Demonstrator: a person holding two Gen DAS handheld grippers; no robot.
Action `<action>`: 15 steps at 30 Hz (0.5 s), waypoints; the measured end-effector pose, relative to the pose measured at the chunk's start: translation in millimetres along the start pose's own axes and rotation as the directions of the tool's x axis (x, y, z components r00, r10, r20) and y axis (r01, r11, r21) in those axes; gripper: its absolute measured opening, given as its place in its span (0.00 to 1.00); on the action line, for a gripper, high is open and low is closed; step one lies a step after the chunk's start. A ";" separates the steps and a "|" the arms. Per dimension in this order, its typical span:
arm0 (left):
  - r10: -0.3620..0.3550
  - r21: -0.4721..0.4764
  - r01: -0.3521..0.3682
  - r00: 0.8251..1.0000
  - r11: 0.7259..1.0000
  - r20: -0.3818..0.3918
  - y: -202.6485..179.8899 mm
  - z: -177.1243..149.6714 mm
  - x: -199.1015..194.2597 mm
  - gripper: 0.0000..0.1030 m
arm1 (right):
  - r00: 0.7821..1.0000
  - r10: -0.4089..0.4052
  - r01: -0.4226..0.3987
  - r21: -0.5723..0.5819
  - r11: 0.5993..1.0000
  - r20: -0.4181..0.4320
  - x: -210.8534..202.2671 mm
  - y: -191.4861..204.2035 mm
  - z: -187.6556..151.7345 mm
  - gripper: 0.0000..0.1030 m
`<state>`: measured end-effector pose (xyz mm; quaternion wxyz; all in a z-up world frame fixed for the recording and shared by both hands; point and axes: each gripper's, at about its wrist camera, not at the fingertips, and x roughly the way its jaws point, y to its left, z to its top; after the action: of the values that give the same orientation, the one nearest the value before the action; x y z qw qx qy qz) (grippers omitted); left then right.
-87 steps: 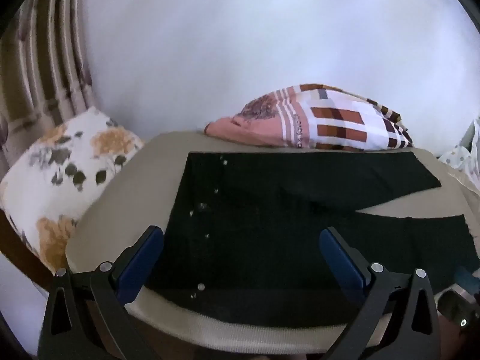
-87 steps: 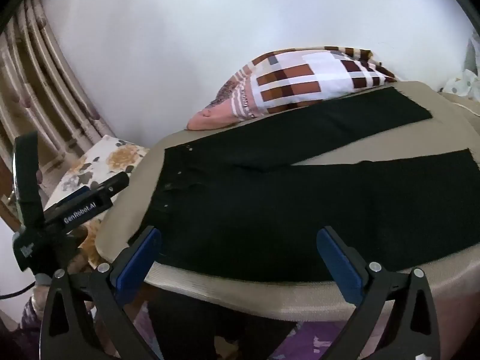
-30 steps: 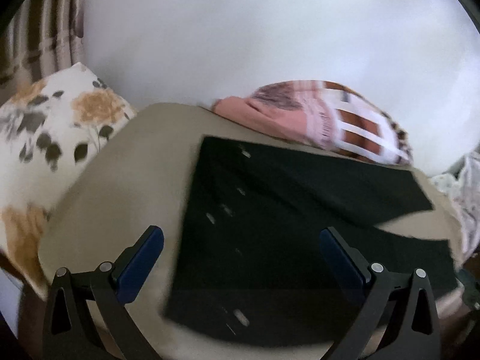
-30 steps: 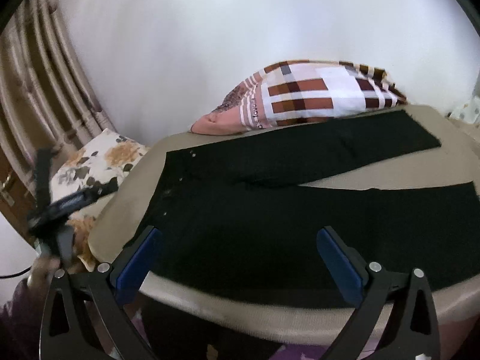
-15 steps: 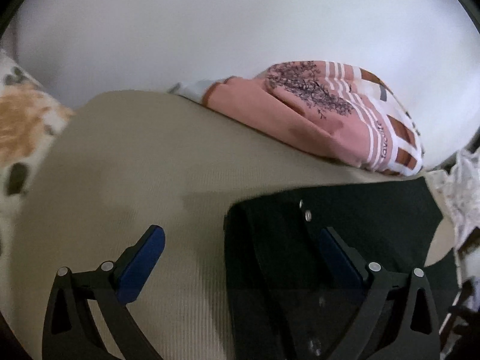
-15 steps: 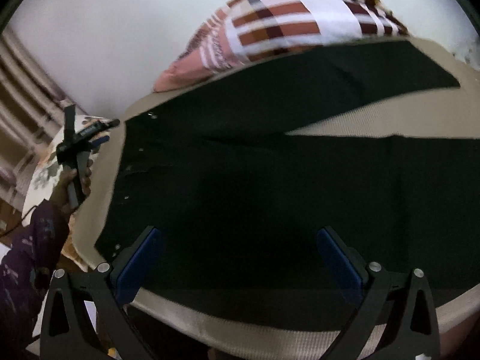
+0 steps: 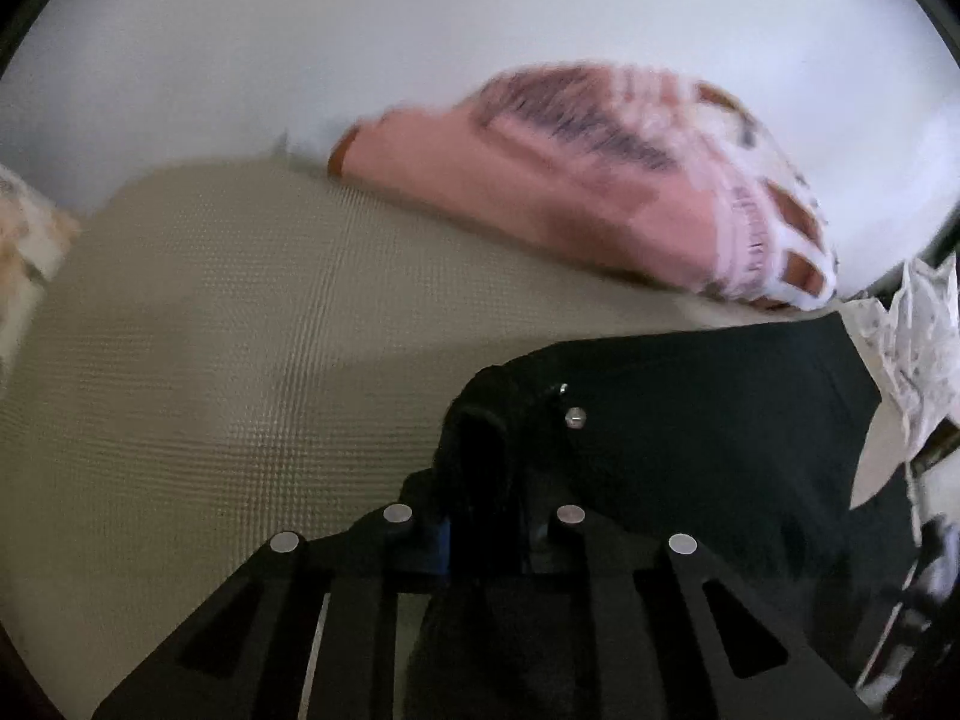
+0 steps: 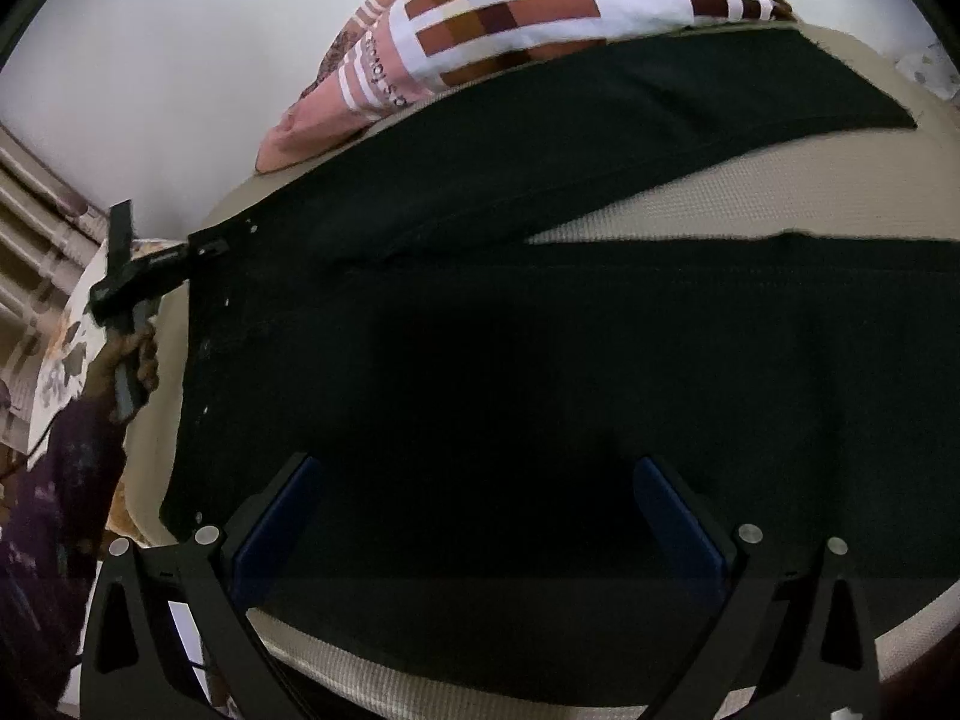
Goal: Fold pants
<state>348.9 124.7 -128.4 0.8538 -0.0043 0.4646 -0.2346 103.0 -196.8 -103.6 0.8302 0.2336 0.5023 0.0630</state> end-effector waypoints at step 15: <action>-0.112 0.094 0.090 0.958 0.991 0.264 -104.4 -99.3 -148.0 0.14 | 0.908 0.409 -0.419 0.164 0.893 0.094 7.4 -14.7 141.9 0.95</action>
<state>160.7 112.6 -44.2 0.8953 -0.0254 0.3338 -0.2939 227.2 -253.3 -61.4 0.7871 0.4109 0.4209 0.1858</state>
